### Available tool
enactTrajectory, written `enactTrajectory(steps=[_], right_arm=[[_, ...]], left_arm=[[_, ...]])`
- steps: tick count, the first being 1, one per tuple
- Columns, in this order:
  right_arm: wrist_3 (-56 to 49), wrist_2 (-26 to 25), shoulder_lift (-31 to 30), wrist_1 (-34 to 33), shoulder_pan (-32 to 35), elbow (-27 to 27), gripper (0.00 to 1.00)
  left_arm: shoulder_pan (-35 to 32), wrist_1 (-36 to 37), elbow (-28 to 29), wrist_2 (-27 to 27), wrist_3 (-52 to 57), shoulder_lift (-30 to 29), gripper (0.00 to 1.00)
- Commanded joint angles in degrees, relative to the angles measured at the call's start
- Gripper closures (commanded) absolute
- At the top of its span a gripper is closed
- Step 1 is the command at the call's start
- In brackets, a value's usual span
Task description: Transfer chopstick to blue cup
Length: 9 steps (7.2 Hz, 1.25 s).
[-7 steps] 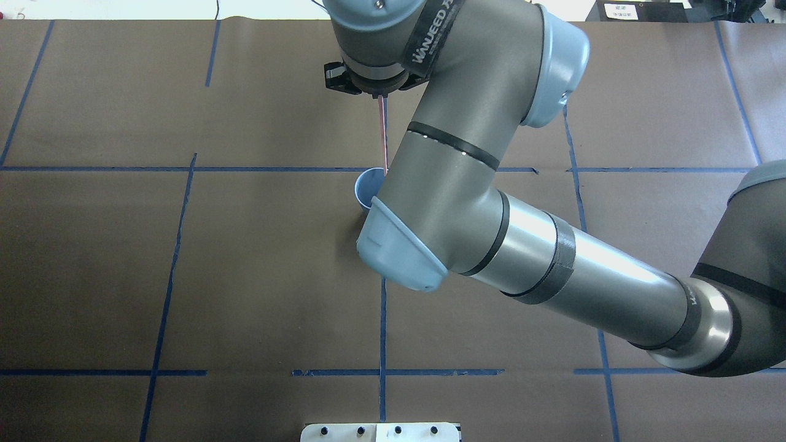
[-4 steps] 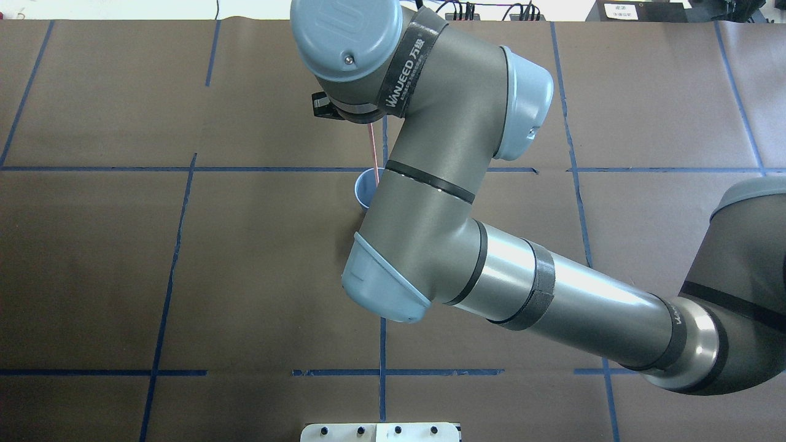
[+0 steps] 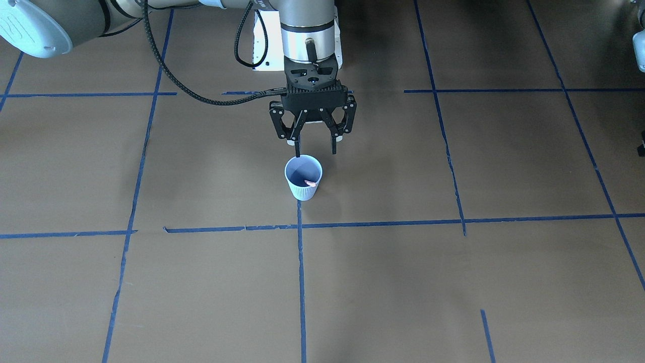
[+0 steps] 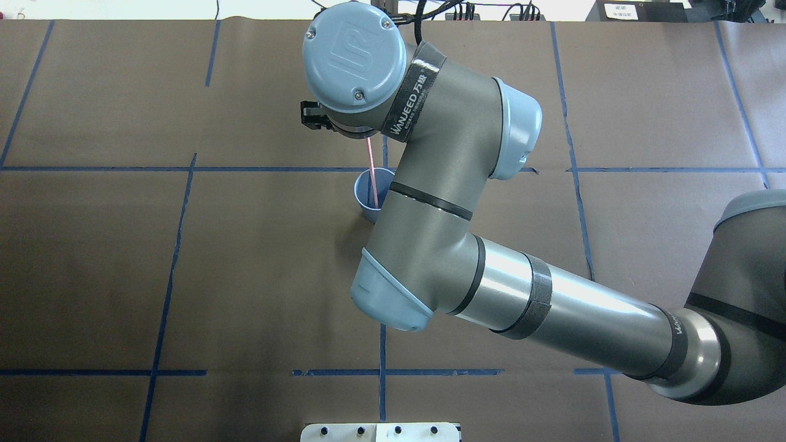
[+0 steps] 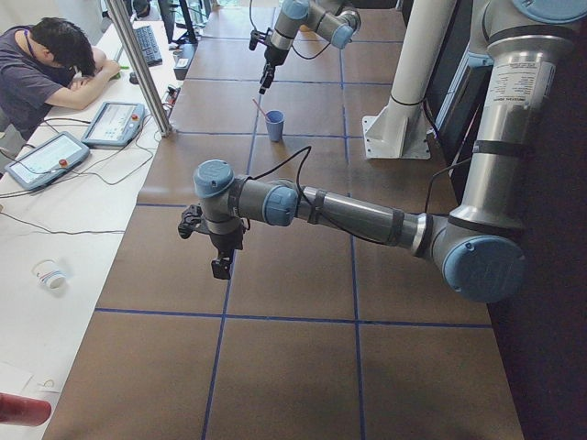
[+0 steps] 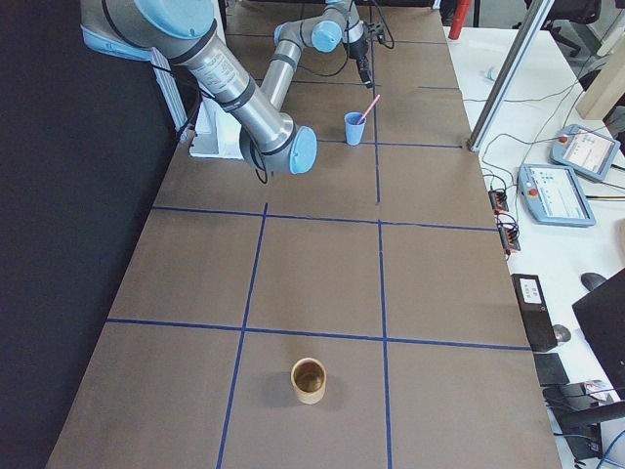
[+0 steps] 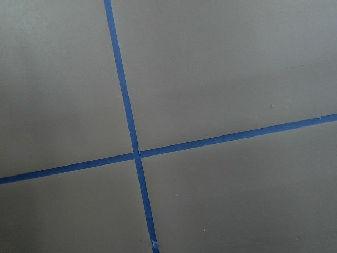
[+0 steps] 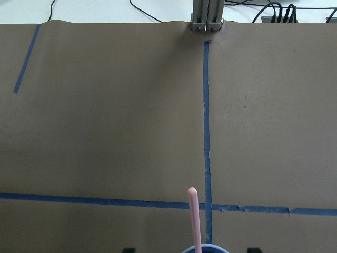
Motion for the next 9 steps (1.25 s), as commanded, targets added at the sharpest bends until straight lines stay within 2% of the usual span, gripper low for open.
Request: enactTrajectory(steps=[1,3,4,5,6,7,8,9], right_arm=[[-1.2,2.7,-2.0,-5.5,2.4,5.3,0.0],[-10.0,10.7,-9.4,-17.7,8.9,17.5,0.0],[-16.8,15.8,-18.0,-17.8,13.1,24.9,0.0],[-22.8,21.2,-24.3,-16.4,18.1,27.9,0.0],[-31.2,28.2,-31.2,-13.4,25.0,27.9,0.0],[-42.7,33.3,-37.9,-10.9,32.2,26.6,0.0],[-55.3,39.6,-42.4,-10.8,39.6,22.1,0.0],[-64.1,42.1,-46.7,-10.6,44.2,18.2,0.0]], left_arm=[[0.0,0.0,0.1,0.0,0.1,0.1,0.0],[0.0,0.0,0.1,-0.1,0.1,0.5,0.0],[0.0,0.0,0.1,0.0,0.1,0.6,0.0],[-0.1,0.6,0.3,-0.2,0.0,1.1,0.0],[-1.7,0.2,1.0,-0.5,0.2,3.9,0.0],[-5.6,0.6,1.7,-3.2,6.1,5.5,0.0],[-8.8,0.7,5.2,-5.7,11.3,5.9,0.0],[-9.2,0.7,6.1,-5.7,11.5,6.2,0.0]])
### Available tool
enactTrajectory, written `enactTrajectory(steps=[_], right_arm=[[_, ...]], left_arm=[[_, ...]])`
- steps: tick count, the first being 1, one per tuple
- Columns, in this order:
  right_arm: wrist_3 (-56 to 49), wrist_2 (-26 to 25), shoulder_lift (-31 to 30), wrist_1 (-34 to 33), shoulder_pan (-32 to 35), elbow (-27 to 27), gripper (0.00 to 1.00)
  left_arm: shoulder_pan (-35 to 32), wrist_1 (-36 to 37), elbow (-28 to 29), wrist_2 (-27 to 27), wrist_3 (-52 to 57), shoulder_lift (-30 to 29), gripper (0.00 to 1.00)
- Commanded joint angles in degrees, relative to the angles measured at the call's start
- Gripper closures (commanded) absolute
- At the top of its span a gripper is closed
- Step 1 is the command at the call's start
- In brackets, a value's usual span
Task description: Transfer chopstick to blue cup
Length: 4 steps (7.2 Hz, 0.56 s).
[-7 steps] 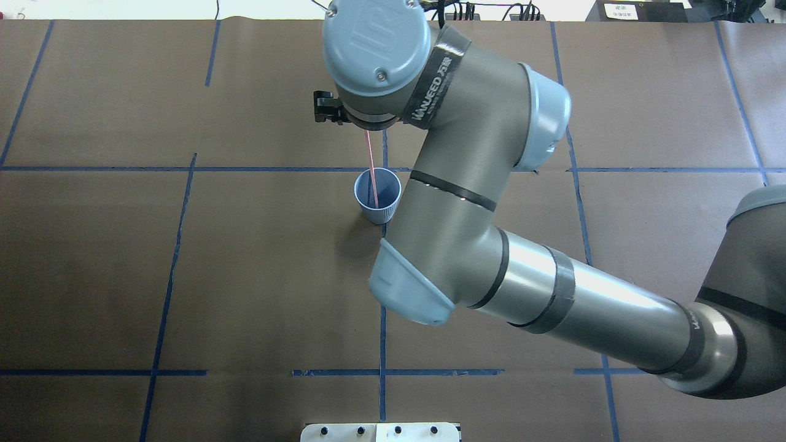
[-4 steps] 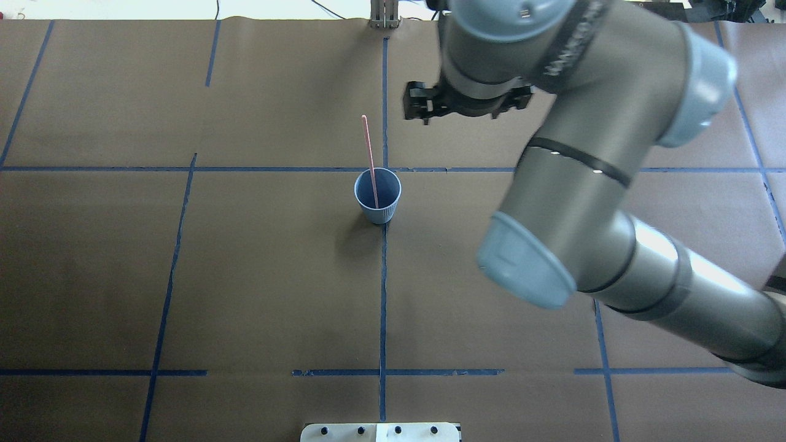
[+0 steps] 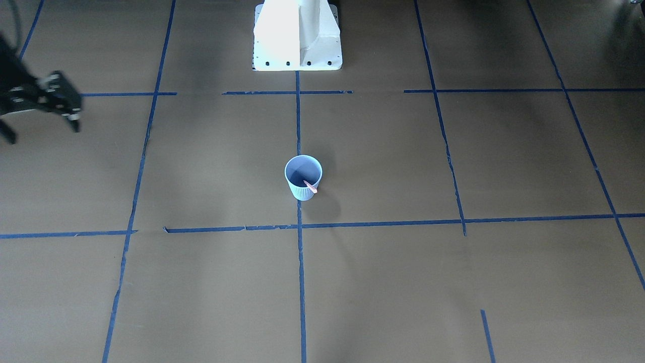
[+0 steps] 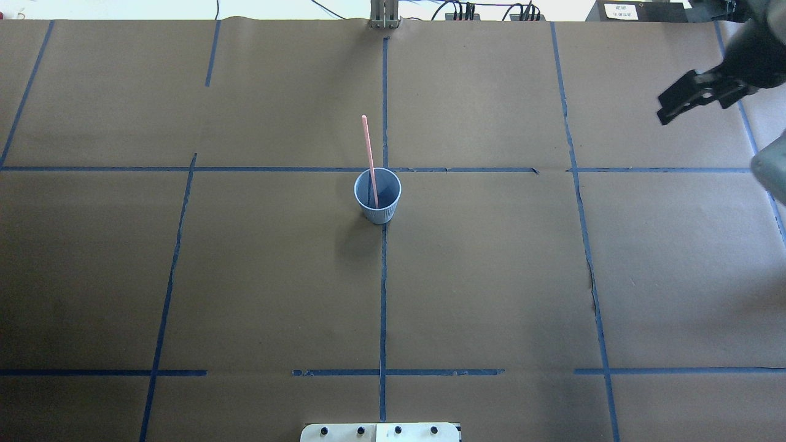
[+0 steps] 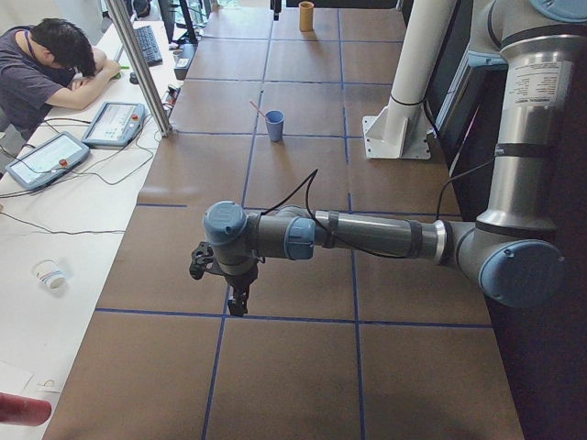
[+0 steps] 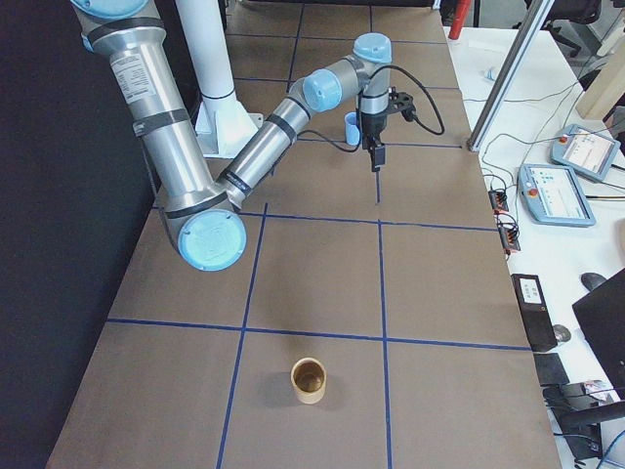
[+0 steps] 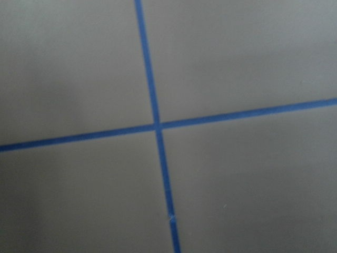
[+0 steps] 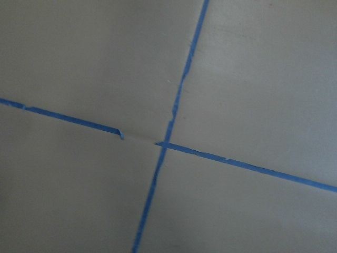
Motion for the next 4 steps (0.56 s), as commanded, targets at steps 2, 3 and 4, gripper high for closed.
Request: enactTrajectory(steps=[2,3,4], right_arm=[[-19.3,6.7,-12.8,7.2,14.9,-11.8,0.0],[-19.6,13.1,-16.9,9.8,20.2,-16.7,0.0],[-19.3,17.6,-17.4,16.0,21.8,-23.0,0.0]], left_arm=[[-1.8,-0.5,1.6,-1.1,2.2,2.7,0.0],[-1.8,-0.5,1.7,-1.2,2.2,2.7,0.0],[-1.8,-0.6,2.0,-1.2,2.5,2.8,0.0]])
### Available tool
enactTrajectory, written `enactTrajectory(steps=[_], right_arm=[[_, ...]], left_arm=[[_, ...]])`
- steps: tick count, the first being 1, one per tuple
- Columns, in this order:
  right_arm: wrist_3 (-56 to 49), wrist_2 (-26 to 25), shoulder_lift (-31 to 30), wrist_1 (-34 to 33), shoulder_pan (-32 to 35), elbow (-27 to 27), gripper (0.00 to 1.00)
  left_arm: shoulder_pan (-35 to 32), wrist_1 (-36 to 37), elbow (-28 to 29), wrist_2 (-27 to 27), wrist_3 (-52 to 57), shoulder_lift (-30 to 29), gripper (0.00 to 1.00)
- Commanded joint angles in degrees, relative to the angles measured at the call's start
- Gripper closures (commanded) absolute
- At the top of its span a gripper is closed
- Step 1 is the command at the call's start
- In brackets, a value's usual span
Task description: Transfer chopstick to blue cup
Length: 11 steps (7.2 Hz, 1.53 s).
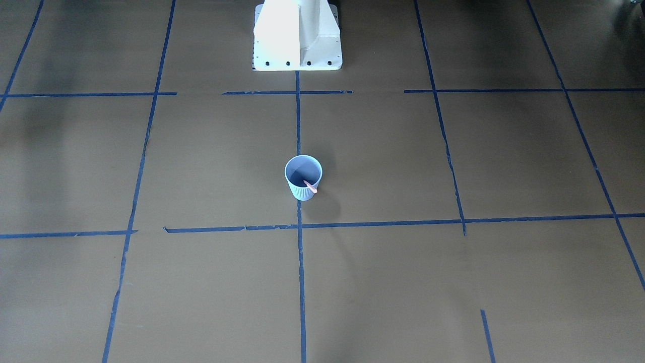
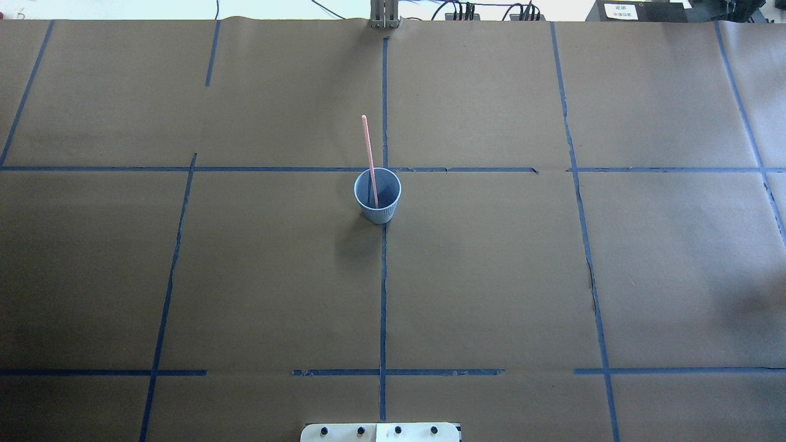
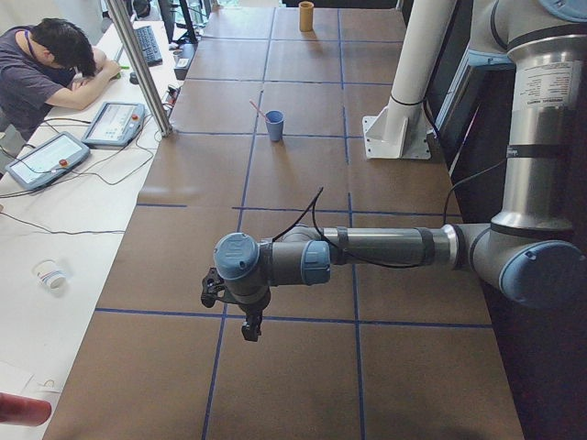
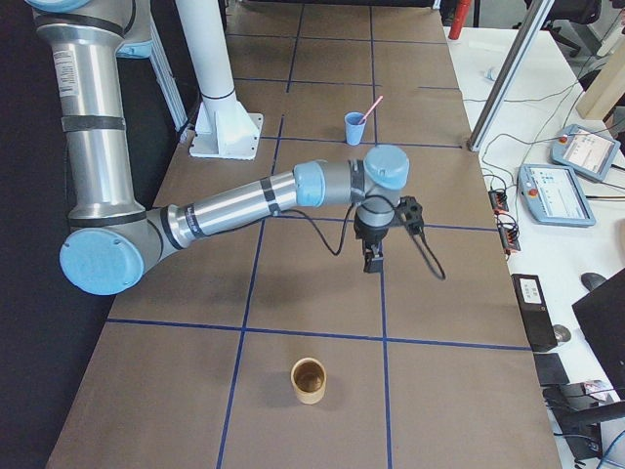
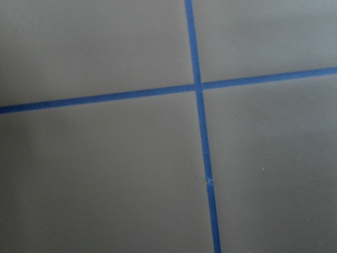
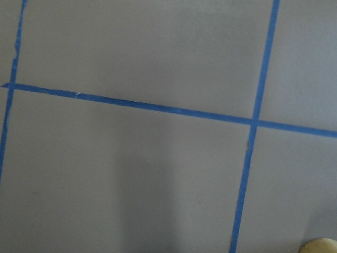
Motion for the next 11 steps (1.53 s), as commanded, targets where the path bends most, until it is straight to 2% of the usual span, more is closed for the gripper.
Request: enactTrajectory(steps=[1,2,3,5,11], right_arm=[[-0.8,5.1,-4.1,9.5,3.8,-8.9,0.0],[-0.6,1.3,-4.6,9.5,3.8,-8.6,0.0],[-0.3,-5.5,-5.1,9.5,4.7,-8.1,0.0],[-0.3,-5.7,-8.1,9.5,6.3,-6.3,0.0],[-0.4,-1.4,-7.2,9.6,6.2,-6.4,0.0]], left_arm=[[0.0,-0.1,-0.2,0.0,0.0,0.2,0.0],[0.0,-0.1,-0.3,0.0,0.0,1.0,0.0],[0.0,-0.1,-0.4,0.0,0.0,1.0,0.0],[0.0,-0.1,-0.3,0.0,-0.1,1.0,0.0],[0.0,0.0,-0.3,0.0,-0.2,0.9,0.0]])
